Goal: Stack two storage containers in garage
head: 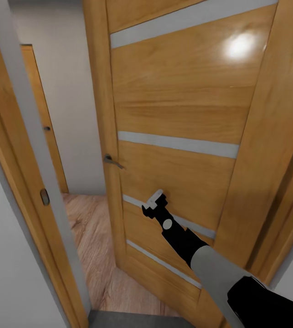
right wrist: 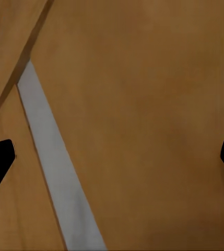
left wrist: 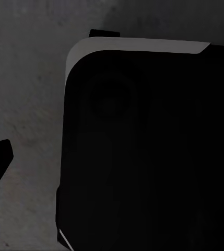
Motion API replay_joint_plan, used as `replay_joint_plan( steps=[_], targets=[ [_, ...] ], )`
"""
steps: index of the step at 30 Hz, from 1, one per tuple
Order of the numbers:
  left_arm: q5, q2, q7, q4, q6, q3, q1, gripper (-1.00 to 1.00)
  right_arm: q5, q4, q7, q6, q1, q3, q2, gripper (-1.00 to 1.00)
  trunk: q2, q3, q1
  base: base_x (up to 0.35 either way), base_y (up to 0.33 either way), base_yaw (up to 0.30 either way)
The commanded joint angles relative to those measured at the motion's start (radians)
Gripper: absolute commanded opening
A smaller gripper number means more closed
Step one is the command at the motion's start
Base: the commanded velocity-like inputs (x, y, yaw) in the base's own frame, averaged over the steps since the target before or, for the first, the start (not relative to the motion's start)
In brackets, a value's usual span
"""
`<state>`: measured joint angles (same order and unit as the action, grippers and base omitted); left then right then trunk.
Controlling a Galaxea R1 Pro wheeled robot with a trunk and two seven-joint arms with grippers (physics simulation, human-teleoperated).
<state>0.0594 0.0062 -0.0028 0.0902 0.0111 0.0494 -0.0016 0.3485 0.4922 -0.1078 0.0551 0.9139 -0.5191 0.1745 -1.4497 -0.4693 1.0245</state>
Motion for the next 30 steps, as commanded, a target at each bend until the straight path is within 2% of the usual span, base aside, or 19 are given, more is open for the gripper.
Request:
replay_joint_plan(
  steps=[1,23,27,30],
  targets=[
    [0.006,0.000,0.000,0.000,0.001,0.004,0.000,1.00,0.011,-0.001,-0.013,0.002,0.002,0.000,0.000,1.00,0.000,-0.001,0.000,0.282,0.000,0.000],
    [0.005,0.000,0.000,0.000,0.001,0.004,0.000,1.00,0.011,-0.004,-0.015,0.005,0.002,0.006,0.000,1.00,0.000,-0.001,0.000,0.316,0.000,0.000],
    [0.005,0.000,0.000,0.000,0.001,0.004,0.000,1.00,0.011,-0.025,-0.015,0.007,0.002,0.007,0.000,1.00,0.000,-0.001,0.000,0.320,0.000,0.000],
    [0.005,0.000,0.000,0.000,0.001,0.004,0.000,1.00,0.014,-0.079,-0.015,0.012,0.002,0.007,0.000,1.00,0.000,-0.001,0.000,0.315,0.000,0.000]
  ],
)
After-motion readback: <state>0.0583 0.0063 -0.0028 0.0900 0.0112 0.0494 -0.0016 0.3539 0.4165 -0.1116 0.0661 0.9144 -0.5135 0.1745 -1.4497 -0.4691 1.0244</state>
